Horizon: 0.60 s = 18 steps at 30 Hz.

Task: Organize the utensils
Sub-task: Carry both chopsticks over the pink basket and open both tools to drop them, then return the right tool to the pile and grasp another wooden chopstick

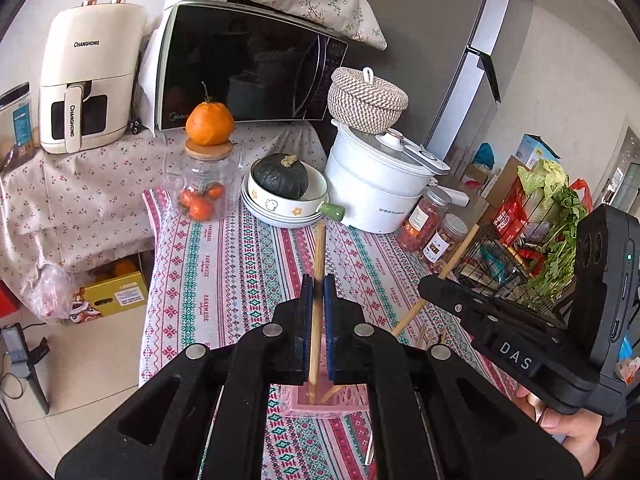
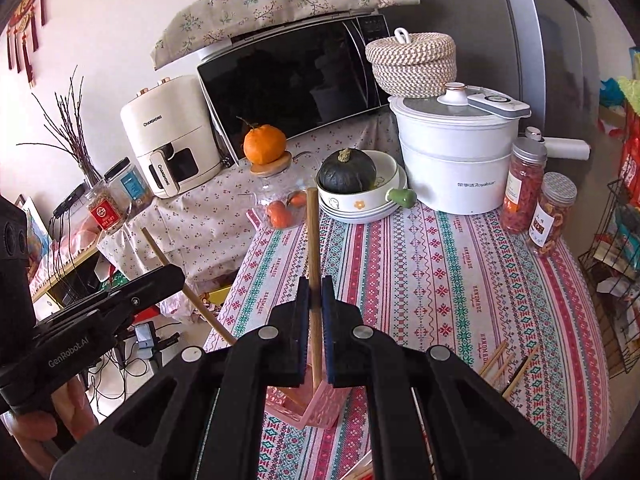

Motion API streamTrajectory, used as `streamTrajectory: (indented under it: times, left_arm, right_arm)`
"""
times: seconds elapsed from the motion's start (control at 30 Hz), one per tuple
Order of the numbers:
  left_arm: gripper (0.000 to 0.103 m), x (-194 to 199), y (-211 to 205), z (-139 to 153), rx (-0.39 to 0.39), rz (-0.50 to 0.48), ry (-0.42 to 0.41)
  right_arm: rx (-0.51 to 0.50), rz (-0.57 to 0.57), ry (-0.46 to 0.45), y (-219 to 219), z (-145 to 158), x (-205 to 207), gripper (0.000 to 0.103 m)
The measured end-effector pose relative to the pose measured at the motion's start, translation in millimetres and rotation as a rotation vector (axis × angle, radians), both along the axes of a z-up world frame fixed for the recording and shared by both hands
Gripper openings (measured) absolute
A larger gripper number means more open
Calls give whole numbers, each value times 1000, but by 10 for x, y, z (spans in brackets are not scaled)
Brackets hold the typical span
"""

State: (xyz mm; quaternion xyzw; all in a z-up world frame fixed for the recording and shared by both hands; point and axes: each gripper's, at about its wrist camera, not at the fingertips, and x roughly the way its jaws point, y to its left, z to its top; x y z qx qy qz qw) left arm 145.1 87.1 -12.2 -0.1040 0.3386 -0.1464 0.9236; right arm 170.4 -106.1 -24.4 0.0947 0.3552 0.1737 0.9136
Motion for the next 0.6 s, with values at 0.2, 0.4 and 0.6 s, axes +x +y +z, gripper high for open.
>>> streamTrajectory:
  times: [0.2,0.4,0.6]
  left_arm:
    - [21,18,61,-11,-76,-12,19]
    - [97,-122,156,131,-174,22,-42]
    - [96,-214,118,131,-267,-3,1]
  right_arm:
    - [15,-1,6,-67,-10,3,11]
    - [95,-26,-31,-365,190,-146,49]
    - [112,-99,-44,-795,314,-325,82]
